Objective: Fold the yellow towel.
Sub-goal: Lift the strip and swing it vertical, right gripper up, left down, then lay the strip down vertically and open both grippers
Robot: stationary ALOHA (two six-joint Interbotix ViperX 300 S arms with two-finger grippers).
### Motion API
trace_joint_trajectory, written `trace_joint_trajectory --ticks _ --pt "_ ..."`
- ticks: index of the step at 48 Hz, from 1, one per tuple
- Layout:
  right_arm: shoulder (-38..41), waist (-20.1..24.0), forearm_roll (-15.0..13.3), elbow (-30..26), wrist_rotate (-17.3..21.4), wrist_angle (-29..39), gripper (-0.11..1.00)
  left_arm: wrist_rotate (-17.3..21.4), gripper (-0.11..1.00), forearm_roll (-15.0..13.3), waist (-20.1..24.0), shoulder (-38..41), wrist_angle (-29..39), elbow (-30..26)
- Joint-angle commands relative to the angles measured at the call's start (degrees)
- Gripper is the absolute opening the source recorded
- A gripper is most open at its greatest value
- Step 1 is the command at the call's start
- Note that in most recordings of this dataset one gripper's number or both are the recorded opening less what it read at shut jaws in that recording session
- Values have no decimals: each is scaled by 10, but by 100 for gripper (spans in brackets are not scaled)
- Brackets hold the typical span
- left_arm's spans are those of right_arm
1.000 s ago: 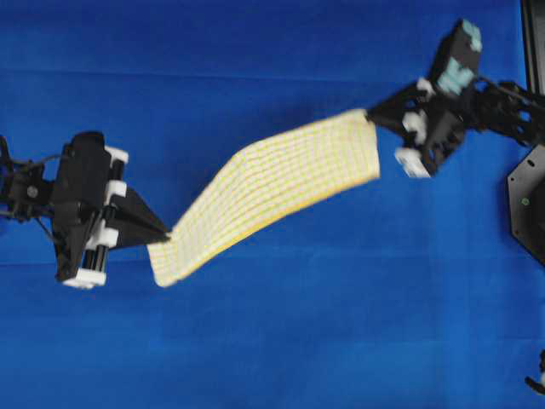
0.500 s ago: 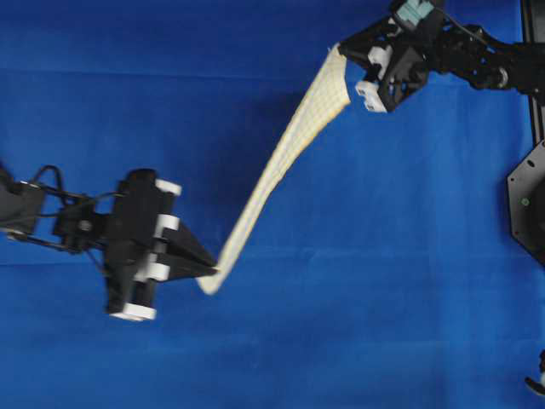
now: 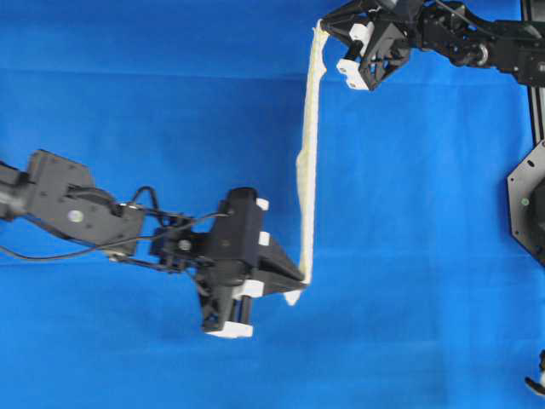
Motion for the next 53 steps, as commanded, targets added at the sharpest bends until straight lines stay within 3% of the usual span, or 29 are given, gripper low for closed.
trace_joint_trajectory --ticks 1,19,34,47,53 --pt "-5 -28 0 -18 -1 -5 5 3 3 2 -14 4 -2 -37" --pt "-5 -31 0 -18 -6 -4 5 -2 3 2 -11 23 -4 -43" --pt "21 -28 0 -41 -9 18 5 -8 3 -4 -13 25 -41 -2" --pt "81 -13 -6 -85 -9 23 5 -8 3 -45 -19 23 -104 54" --pt "105 -6 -9 -112 -9 27 5 -8 3 -49 -23 13 -111 77"
